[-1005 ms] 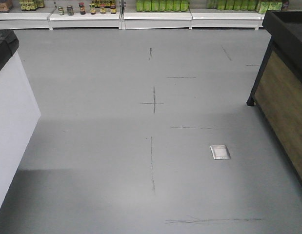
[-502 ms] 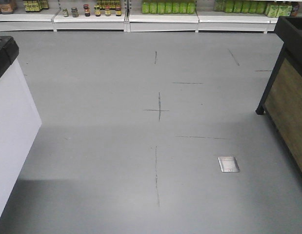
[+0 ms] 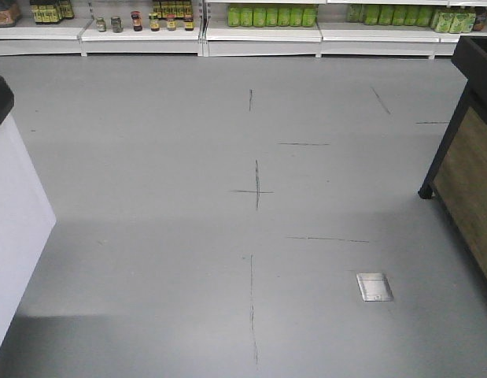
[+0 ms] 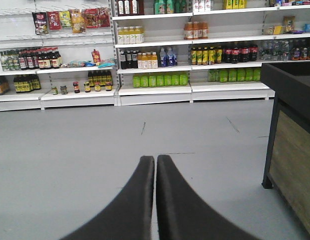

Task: Pick three apples into basket with both arms
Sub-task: 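Drive the base forward across the floor toward the produce tables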

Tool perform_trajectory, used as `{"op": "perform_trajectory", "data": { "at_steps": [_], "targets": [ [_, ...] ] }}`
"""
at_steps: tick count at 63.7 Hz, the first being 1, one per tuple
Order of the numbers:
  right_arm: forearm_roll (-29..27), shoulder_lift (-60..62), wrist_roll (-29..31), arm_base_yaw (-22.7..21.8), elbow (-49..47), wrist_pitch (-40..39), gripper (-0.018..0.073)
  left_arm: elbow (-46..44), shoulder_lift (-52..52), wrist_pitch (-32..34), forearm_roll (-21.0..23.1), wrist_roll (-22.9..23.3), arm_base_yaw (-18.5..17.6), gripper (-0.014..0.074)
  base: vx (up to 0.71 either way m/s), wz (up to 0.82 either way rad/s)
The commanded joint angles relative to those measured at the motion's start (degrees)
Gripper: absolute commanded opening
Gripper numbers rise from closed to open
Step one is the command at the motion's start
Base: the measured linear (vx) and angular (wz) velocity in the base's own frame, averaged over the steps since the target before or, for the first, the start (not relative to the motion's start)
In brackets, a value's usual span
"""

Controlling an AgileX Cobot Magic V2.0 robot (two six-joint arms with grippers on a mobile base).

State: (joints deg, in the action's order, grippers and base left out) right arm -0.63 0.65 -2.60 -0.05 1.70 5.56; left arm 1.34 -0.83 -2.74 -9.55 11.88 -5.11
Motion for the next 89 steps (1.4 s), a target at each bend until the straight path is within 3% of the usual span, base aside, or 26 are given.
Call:
{"op": "perform_trajectory", "data": {
  "at_steps": [1, 44, 89],
  "targets": [
    [0.63, 0.58, -0.06, -0.25, 0.80, -4.69, -0.0004, 1.07, -1.24, 4.06, 0.14, 0.36, 0.02, -0.0007, 0.21, -0.07],
    [0.63, 0.58, -0.06, -0.25, 0.80, -4.69, -0.0004, 1.07, -1.24, 4.06, 0.14, 0.36, 0.02, -0.0007, 0.20, -0.17],
    [0.63, 0.58, -0.06, -0.25, 0.80, -4.68, -0.0004, 1.07, -1.24, 4.06, 0.14, 0.36, 0.02, -0.0007, 0.14, -0.40]
  ]
}}
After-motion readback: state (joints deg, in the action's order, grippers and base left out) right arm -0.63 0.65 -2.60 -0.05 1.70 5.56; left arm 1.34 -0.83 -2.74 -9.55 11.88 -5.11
